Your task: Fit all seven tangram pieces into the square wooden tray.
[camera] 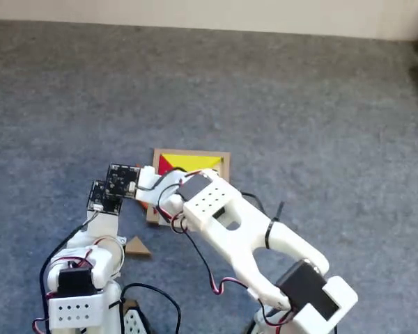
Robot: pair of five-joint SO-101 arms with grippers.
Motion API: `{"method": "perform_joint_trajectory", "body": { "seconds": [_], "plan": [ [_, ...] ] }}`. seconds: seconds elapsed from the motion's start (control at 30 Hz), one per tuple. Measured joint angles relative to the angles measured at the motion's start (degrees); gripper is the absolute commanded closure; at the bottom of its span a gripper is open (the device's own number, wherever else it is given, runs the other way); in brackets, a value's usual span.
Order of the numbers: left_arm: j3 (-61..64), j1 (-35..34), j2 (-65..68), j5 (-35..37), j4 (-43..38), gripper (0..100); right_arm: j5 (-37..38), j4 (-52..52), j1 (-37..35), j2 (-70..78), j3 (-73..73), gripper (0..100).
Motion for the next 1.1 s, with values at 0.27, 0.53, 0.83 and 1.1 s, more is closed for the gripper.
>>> {"method": "perform_joint_trajectory", "body": {
  "seconds": [0.27, 0.53, 0.83, 1.1],
  "plan": [
    [0.0, 0.0, 0.0, 0.0, 0.0, 99, -0.1, 0.0, 0.0, 0.4, -0.4, 80.7],
    [0.0, 0.0, 0.0, 0.0, 0.0, 99, -0.1, 0.0, 0.0, 0.4, -0.4, 68.8],
    [0.0, 0.1, 0.0, -0.3, 0.0, 99, -0.1, 2.9, 0.2, -1.3, -0.4, 68.8],
    [0.0, 0.4, 0.0, -0.3, 0.0, 99, -2.9, 6.1, 3.6, -12.4, -0.3, 68.8]
  ]
}}
